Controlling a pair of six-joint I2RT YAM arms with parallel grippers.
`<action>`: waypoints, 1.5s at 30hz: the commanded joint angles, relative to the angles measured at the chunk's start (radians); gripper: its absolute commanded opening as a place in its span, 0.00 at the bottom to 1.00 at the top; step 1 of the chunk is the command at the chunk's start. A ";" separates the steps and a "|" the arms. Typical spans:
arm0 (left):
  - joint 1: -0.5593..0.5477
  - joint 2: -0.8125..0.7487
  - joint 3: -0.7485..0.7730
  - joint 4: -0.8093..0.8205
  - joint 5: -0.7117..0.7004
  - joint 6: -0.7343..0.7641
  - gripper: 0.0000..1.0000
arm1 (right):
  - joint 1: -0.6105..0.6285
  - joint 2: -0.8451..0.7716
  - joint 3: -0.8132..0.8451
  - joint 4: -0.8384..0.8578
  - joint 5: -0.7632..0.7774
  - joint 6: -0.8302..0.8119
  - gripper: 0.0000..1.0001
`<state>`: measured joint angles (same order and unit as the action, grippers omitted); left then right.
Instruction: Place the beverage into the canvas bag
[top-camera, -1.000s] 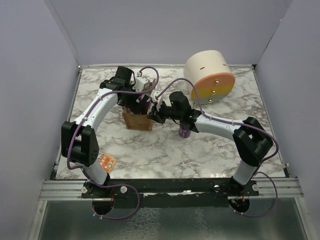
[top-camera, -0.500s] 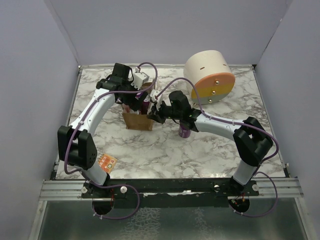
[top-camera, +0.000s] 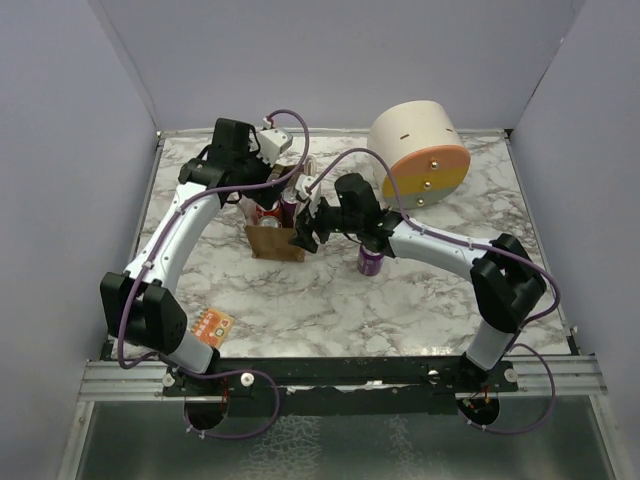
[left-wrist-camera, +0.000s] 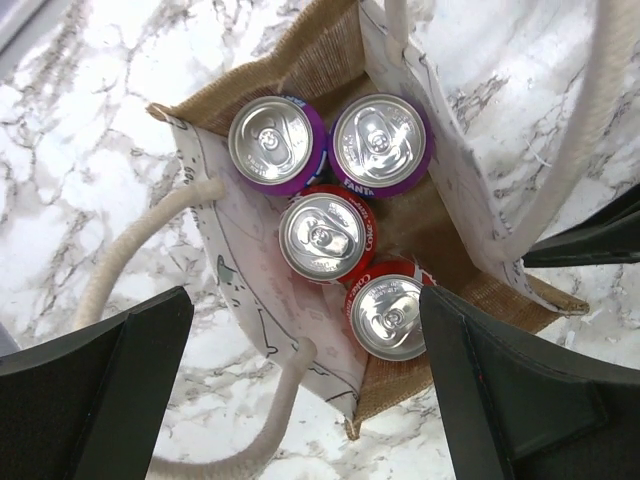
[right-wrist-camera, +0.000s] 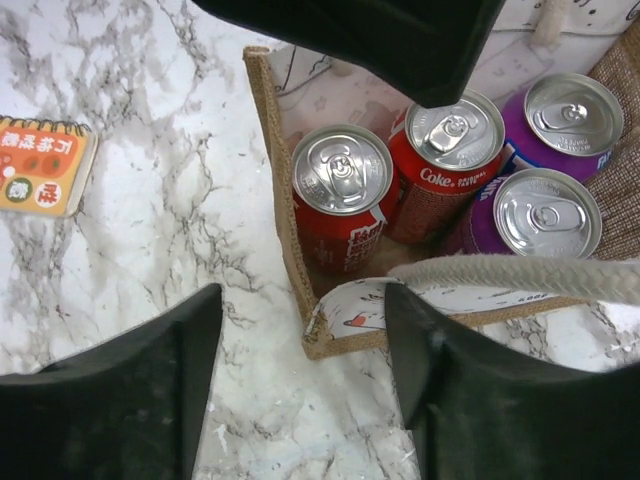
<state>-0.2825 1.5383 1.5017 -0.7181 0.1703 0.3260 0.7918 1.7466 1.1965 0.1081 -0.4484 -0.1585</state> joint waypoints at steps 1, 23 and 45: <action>0.008 -0.053 0.035 0.054 -0.016 -0.017 0.99 | 0.001 -0.053 0.055 -0.089 -0.021 -0.043 0.73; -0.137 -0.152 0.103 -0.019 0.364 0.123 0.98 | -0.276 -0.509 -0.213 -0.432 -0.102 -0.237 0.81; -0.585 0.036 0.207 -0.126 0.115 0.325 0.99 | -0.819 -0.687 -0.361 -0.388 -0.329 -0.196 0.91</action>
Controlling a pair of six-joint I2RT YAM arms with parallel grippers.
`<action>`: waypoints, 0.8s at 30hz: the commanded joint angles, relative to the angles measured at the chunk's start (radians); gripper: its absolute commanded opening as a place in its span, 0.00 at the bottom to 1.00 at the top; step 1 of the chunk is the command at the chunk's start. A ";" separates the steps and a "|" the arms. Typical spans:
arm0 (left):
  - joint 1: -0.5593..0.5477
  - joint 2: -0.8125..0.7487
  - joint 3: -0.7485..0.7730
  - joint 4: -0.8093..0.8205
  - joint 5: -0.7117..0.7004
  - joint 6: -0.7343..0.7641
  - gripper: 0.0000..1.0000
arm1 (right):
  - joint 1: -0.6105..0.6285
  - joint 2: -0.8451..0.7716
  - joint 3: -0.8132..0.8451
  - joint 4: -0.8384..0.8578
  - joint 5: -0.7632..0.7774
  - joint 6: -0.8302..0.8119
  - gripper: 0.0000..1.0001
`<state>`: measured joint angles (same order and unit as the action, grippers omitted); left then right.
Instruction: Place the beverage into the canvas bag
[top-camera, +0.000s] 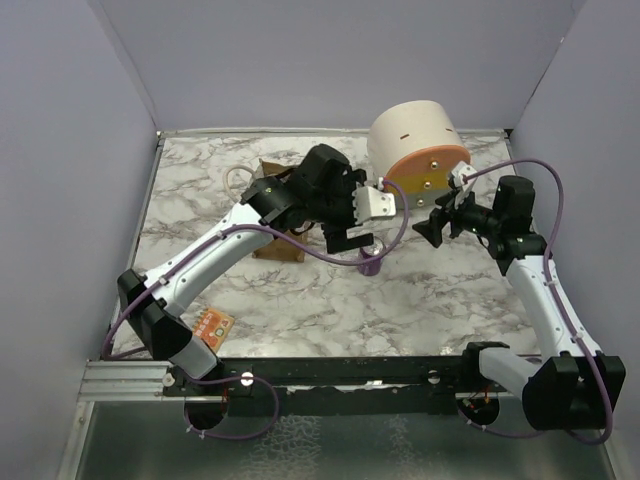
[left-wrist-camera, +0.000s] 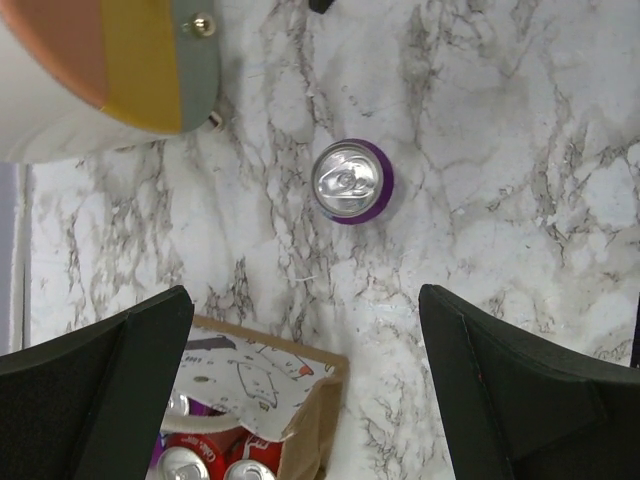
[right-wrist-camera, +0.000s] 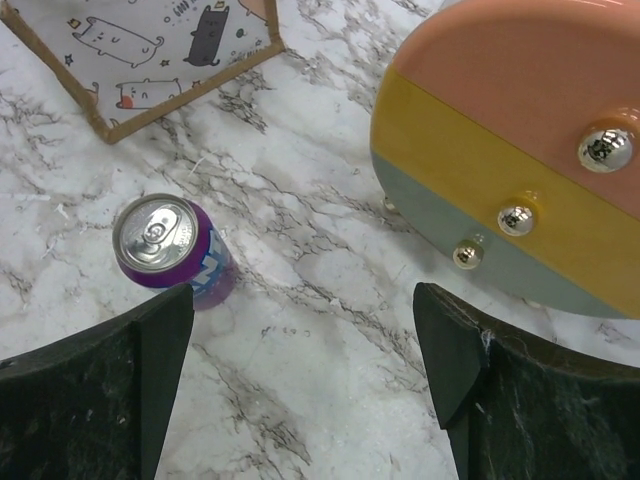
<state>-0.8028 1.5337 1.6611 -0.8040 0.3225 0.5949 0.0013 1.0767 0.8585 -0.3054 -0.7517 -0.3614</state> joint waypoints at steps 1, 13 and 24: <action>-0.080 0.053 0.050 -0.047 -0.037 0.065 0.99 | -0.039 -0.025 -0.028 0.033 -0.016 0.014 0.95; -0.139 0.200 -0.005 0.030 -0.070 0.098 0.99 | -0.090 -0.056 -0.051 0.066 0.038 0.035 1.00; -0.135 0.262 -0.062 0.148 -0.142 0.019 0.99 | -0.106 -0.079 -0.051 0.065 0.065 0.043 1.00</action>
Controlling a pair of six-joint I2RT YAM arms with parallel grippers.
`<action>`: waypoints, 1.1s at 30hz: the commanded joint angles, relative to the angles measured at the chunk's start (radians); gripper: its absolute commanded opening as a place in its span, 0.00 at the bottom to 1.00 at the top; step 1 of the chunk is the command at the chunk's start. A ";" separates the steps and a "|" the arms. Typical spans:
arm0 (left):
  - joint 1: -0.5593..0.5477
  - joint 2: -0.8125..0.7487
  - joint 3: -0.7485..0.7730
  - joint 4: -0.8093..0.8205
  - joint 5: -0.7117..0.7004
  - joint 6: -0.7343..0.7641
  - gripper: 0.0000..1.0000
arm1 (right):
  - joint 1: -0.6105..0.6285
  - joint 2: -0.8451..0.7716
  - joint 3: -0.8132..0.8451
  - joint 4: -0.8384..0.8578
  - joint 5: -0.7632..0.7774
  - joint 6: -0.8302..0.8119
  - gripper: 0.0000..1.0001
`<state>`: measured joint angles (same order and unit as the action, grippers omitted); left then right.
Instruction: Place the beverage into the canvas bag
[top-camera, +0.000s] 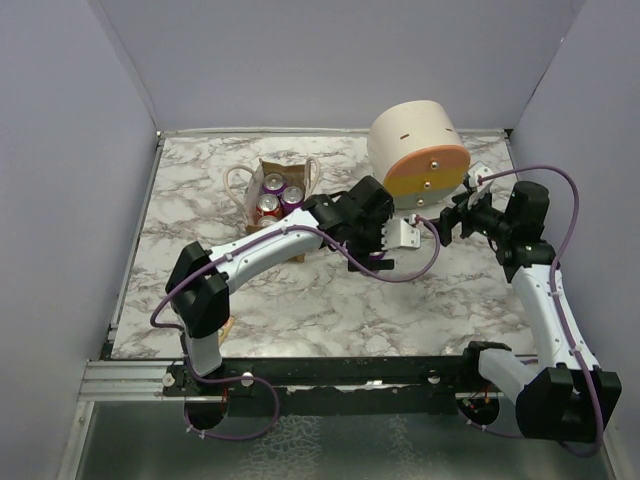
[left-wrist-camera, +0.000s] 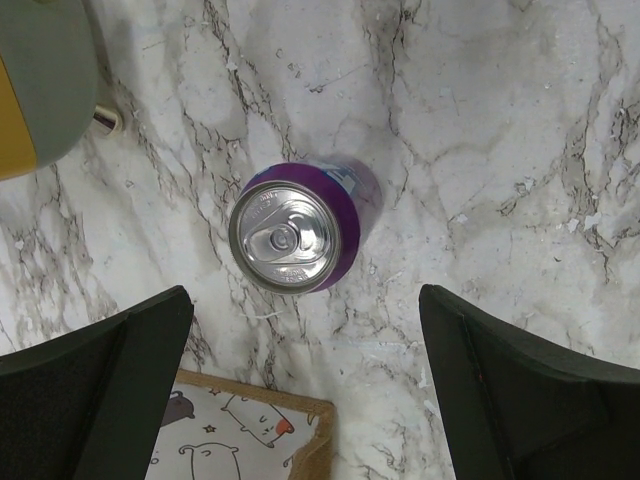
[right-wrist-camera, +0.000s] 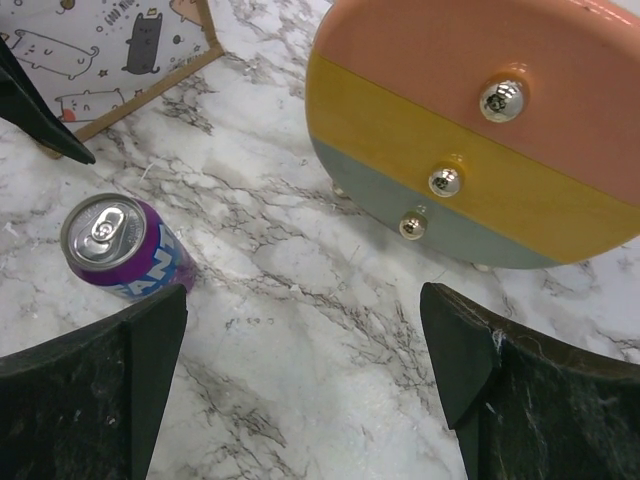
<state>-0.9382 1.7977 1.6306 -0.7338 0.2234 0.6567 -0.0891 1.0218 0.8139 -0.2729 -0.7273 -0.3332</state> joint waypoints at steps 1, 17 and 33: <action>0.002 0.002 -0.040 0.090 -0.046 -0.050 0.99 | -0.017 -0.023 -0.007 0.035 0.043 0.016 1.00; 0.070 0.099 -0.039 0.137 0.062 -0.188 0.99 | -0.027 -0.037 -0.019 0.034 0.027 0.004 1.00; 0.086 0.184 0.011 0.165 0.146 -0.301 0.98 | -0.032 -0.043 -0.023 0.040 0.038 -0.001 1.00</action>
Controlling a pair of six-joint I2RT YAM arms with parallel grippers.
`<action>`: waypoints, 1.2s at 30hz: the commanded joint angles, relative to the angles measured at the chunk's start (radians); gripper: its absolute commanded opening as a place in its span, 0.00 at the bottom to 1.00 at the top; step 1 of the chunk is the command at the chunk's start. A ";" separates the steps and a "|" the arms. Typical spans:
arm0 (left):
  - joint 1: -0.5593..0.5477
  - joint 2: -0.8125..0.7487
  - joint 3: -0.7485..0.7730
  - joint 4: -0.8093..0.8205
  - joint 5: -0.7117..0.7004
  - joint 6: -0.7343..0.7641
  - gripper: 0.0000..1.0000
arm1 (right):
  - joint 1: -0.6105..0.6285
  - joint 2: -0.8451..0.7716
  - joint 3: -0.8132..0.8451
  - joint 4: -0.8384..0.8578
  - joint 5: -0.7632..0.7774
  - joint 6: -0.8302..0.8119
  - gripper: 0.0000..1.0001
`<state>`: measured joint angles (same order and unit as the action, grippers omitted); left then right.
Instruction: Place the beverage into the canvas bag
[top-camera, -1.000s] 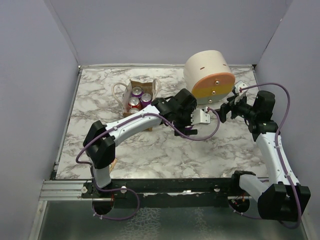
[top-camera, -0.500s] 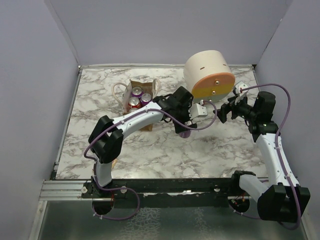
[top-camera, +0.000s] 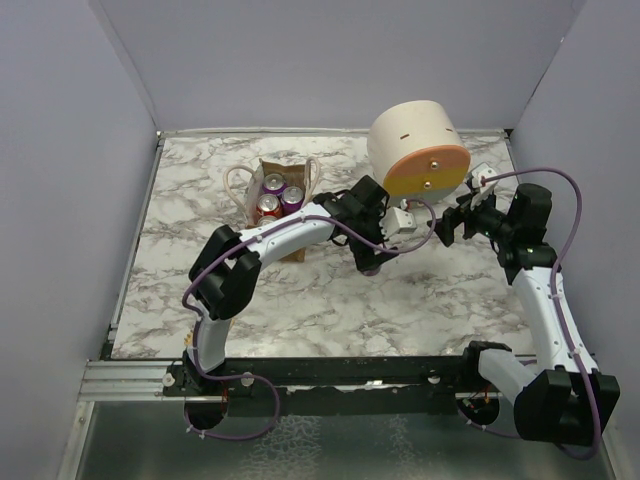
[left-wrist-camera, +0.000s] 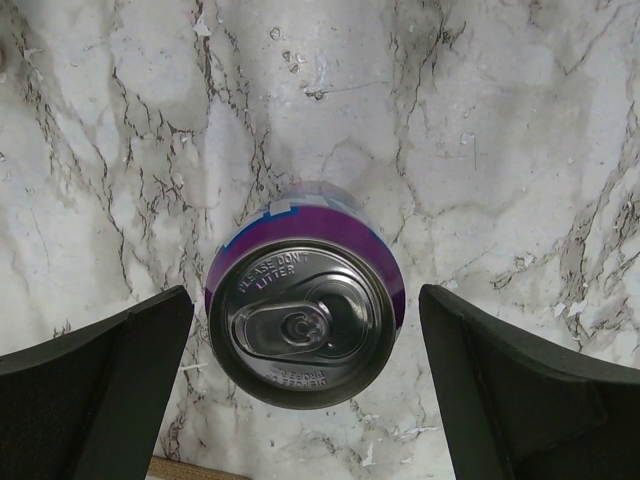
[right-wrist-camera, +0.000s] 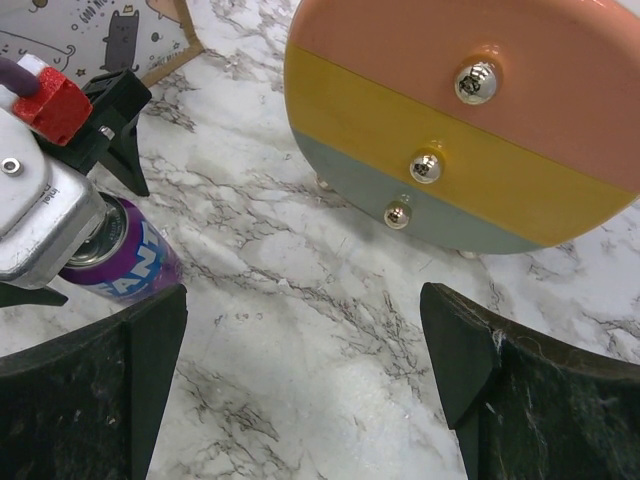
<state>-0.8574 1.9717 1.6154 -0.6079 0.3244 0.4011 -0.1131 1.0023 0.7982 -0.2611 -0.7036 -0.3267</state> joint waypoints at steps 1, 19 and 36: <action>0.006 0.012 0.026 0.041 0.046 -0.052 0.98 | -0.008 -0.025 -0.007 0.027 0.014 -0.008 1.00; 0.010 0.013 0.037 0.057 0.067 -0.083 0.58 | -0.011 -0.028 -0.013 0.028 0.003 -0.013 1.00; 0.047 -0.200 0.129 -0.260 0.280 0.178 0.07 | -0.015 -0.016 -0.023 0.037 0.007 -0.017 1.00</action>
<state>-0.8074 1.8919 1.6421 -0.7544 0.4911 0.4706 -0.1200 0.9871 0.7845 -0.2588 -0.7036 -0.3279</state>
